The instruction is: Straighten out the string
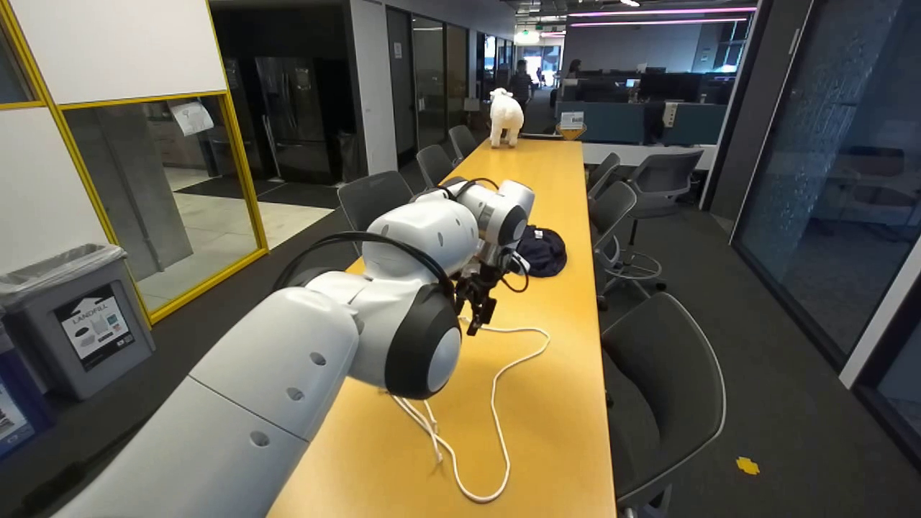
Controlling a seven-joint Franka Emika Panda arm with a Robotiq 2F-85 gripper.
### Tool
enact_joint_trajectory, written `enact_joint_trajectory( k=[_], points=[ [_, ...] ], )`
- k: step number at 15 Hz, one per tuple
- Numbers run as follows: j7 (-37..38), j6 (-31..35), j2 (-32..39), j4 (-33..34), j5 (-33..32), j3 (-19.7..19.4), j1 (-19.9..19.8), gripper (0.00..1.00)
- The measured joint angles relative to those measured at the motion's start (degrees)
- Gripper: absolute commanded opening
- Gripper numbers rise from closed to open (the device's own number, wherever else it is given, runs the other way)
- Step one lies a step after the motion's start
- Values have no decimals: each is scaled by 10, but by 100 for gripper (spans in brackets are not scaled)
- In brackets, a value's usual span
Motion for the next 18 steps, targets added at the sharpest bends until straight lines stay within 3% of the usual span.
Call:
enact_joint_trajectory(
  k=[4,8,12,15,18],
  points=[
    [-99,-49,-55,-81,-11,1,-2,100],
    [-189,-49,-116,-185,-44,2,7,100],
    [-226,-37,-169,-287,-64,-12,27,100],
    [-269,-9,-205,-366,-86,-30,51,100],
    [-319,70,-236,-452,-121,-36,69,100]
  ],
)
